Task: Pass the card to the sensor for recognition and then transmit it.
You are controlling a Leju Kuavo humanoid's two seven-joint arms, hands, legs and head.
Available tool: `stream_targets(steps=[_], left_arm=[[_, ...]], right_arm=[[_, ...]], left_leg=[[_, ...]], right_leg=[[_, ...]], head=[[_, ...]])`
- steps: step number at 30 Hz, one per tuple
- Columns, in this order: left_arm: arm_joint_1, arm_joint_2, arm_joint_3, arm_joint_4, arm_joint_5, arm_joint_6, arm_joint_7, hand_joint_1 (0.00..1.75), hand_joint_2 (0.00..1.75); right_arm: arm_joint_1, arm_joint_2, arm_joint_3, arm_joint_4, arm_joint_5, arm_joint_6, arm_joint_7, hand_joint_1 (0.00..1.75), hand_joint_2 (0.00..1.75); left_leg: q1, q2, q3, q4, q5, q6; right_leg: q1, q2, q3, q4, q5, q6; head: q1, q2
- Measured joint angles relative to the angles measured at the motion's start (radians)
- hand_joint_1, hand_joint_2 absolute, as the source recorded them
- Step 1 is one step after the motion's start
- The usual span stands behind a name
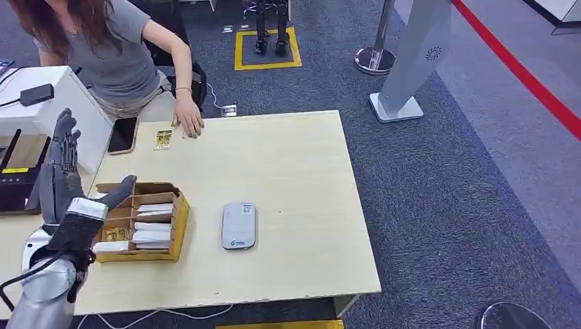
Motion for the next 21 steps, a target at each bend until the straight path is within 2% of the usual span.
stream_targets(steps=[4, 8, 13, 21], left_arm=[[0.076, -0.007, 0.071, -0.028, 0.207, -0.182, 0.036, 0.0, 1.75], [0.14, -0.01, 0.131, -0.029, 0.324, -0.289, 0.062, 0.0, 1.75], [0.206, -0.015, 0.16, -0.023, 0.353, -0.327, 0.085, 0.0, 1.75], [0.254, -0.032, 0.16, -0.009, 0.353, -0.338, 0.092, 0.0, 1.75]], right_arm=[[0.003, 0.0, -0.015, 0.0, -0.006, -0.009, 0.0, 0.0, 0.0], [0.006, 0.0, -0.023, 0.0, -0.005, -0.008, 0.001, 0.0, 0.0], [0.01, 0.0, -0.031, 0.0, -0.005, -0.009, 0.016, 0.0, 0.0], [0.012, -0.002, -0.036, 0.0, -0.002, -0.009, 0.022, 0.0, 0.0]], left_leg=[[0.0, 0.0, 0.0, 0.0, 0.0, 0.0], [0.0, 0.0, 0.0, 0.0, 0.0, 0.0], [0.0, 0.0, 0.0, 0.0, 0.0, 0.0], [0.0, -0.001, 0.0, 0.0, 0.0, 0.0]], right_leg=[[0.0, 0.0, 0.0, 0.0, 0.0, 0.0], [0.0, 0.0, 0.0, 0.0, 0.0, 0.0], [0.0, -0.001, 0.0, 0.0, 0.0, 0.0], [0.0, -0.001, 0.0, 0.0, 0.0, 0.0]], head=[[0.0, 0.0], [0.001, 0.0], [0.0, 0.0], [0.0, 0.0]])
